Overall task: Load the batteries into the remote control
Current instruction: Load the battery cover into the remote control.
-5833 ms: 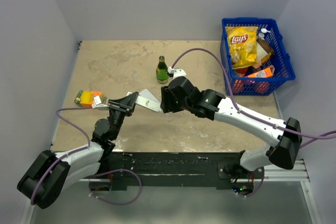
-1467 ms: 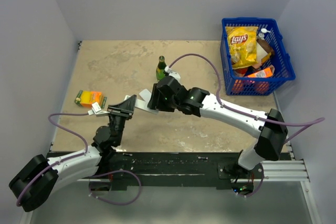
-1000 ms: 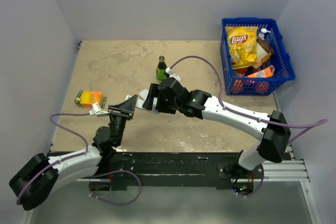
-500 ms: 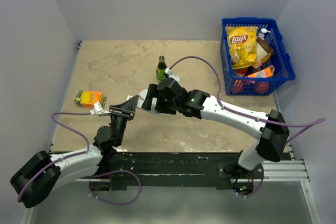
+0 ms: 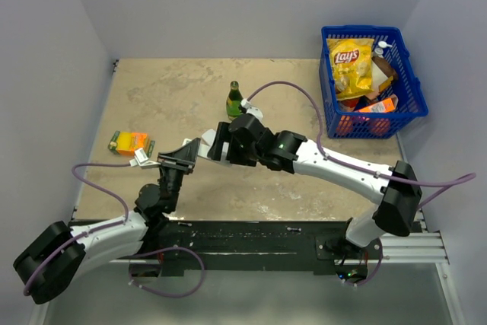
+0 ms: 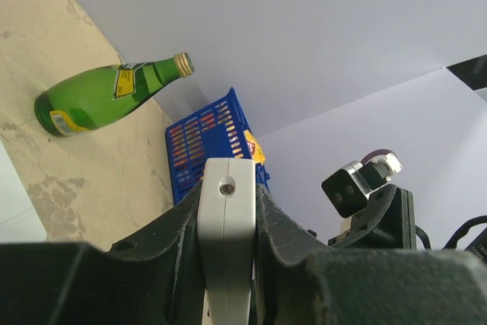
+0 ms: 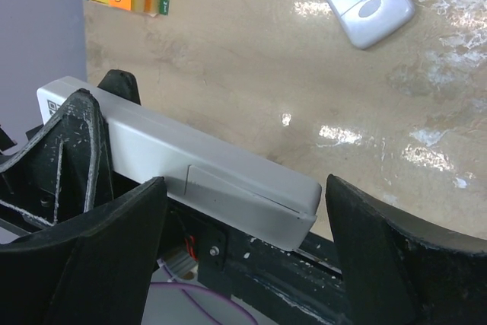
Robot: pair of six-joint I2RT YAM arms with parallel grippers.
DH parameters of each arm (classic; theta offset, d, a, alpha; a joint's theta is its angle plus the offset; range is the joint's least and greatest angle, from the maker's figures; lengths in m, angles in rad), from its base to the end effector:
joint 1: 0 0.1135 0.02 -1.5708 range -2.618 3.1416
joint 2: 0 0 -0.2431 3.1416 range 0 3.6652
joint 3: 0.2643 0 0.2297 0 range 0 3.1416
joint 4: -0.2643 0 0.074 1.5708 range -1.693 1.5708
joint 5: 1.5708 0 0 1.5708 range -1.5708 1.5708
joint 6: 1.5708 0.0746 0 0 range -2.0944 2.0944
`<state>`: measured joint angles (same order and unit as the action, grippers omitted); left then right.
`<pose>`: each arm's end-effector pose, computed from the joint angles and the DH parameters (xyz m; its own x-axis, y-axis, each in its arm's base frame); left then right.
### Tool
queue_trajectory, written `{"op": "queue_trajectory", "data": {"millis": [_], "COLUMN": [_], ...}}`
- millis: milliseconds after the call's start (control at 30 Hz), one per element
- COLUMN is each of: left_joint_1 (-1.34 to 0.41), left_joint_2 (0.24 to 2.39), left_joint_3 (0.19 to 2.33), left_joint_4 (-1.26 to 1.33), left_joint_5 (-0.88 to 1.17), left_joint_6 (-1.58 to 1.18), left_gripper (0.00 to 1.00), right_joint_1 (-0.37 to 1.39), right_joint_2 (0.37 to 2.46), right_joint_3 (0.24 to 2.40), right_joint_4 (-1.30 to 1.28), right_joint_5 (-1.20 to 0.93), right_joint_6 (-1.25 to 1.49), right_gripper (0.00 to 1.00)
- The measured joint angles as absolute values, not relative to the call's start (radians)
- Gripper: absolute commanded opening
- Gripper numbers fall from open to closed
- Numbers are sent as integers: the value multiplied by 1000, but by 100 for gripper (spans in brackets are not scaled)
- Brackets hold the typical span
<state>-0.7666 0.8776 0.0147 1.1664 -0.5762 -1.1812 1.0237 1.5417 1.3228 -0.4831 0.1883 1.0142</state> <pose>0.1613 -0.0989 0.2119 -0.1099 -0.9711 -0.2118 0.2778 0.1746 -0.9446 0.1965 0.2958 0.2718 -0.8266 0.2462 -0.5060 -0.1187 0.8027 0.5844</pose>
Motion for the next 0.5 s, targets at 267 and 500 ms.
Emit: {"op": "queue_trajectory", "data": {"millis": [267, 500], "left_joint_1": [-767, -767], "left_joint_2": [857, 851], "left_joint_3": [15, 15], "left_joint_4": [1165, 1165], "left_joint_5": [-588, -593], "left_joint_6": [-1138, -1114], "left_gripper": [0, 0], "right_joint_1": [1024, 1025], "right_joint_2": [1522, 1515], "right_joint_3": [1308, 1306], "right_joint_4": [-508, -517], "right_joint_5": [200, 210], "right_joint_6": [1018, 1016], "right_gripper": [75, 60]}}
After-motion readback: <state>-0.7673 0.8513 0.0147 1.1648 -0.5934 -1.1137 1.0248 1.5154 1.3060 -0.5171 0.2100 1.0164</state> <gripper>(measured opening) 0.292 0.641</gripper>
